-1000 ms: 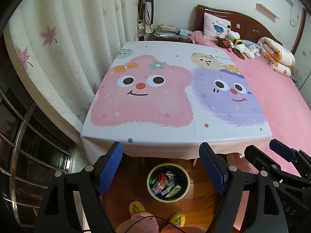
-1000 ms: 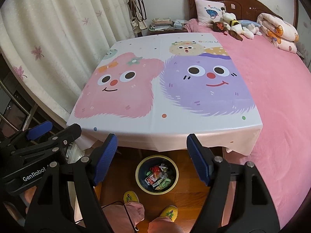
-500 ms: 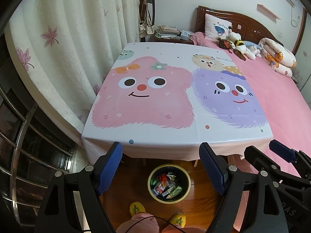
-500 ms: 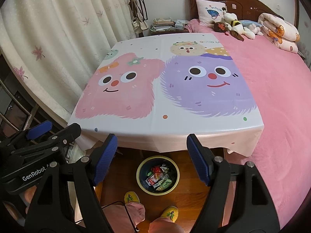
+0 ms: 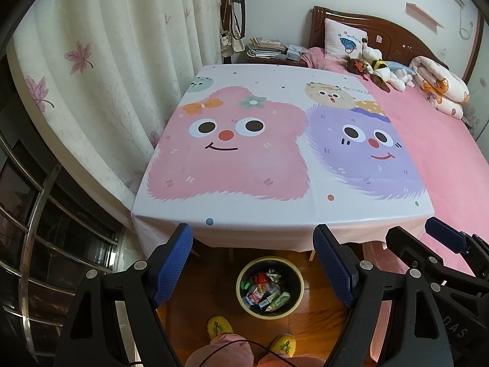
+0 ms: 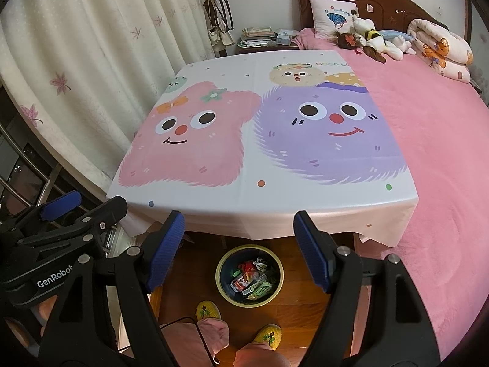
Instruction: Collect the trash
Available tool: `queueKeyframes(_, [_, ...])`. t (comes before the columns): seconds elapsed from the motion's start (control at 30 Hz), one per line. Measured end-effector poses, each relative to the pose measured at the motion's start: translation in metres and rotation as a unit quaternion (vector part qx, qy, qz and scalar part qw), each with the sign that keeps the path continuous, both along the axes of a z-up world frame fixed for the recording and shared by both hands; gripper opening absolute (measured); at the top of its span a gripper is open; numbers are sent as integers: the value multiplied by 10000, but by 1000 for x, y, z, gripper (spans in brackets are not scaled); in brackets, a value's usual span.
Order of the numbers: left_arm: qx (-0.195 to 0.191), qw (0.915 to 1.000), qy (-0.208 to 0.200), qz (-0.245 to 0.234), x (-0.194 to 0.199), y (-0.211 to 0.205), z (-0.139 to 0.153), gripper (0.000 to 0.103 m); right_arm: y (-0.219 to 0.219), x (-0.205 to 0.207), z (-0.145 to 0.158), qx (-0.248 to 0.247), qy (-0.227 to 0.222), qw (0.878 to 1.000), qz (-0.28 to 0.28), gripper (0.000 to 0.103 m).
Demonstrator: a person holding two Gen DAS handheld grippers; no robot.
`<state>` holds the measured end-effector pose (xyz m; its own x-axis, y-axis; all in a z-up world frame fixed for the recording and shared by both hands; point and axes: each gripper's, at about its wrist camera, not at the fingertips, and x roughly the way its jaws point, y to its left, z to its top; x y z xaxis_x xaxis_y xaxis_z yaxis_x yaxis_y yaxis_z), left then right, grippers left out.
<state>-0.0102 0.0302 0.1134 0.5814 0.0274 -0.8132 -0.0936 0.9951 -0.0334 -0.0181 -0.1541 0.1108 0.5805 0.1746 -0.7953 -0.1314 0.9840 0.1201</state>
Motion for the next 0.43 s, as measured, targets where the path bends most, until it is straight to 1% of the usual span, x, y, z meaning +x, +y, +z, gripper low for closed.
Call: queueKeyframes(0.43, [17, 10000, 24, -47, 4, -1, -3, 82, -1, 3, -2, 8, 16, 10000, 21, 71])
